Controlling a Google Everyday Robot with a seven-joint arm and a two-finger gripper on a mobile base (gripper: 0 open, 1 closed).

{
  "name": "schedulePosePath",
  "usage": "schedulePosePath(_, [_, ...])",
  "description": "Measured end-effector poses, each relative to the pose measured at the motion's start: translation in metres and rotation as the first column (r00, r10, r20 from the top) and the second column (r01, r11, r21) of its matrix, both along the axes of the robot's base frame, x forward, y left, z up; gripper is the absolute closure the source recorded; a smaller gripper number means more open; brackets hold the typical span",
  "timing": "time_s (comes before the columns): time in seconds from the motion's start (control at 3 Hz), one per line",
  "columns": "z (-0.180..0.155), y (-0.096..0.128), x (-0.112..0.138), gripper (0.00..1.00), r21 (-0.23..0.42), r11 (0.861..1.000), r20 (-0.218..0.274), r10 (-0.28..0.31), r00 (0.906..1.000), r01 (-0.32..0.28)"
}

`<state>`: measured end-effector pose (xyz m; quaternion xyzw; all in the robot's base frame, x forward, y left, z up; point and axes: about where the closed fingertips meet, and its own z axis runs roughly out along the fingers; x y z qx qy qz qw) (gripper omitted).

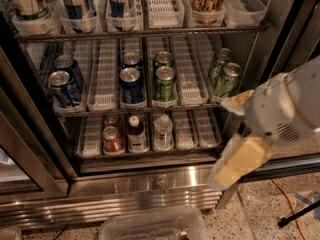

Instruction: Pick blue plastic bottle from bottom shelf of fridge

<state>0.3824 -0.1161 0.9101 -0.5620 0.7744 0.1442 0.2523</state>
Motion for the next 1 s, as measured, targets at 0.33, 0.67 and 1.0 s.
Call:
schedulePosePath(0.33, [-0.026, 0.034, -0.026, 0.00, 0.125, 0.990, 0.025, -0.066, 0.9975, 0.062])
schedulePosePath(0.67, [-0.066, 0.066, -0.034, 0.00, 0.234, 0.968, 0.045, -0.100, 0.9939, 0.087])
schedulePosePath(1.0, [-0.062, 0.077, -0.022, 0.00, 0.285, 0.952, 0.088, -0.144, 0.9857, 0.113])
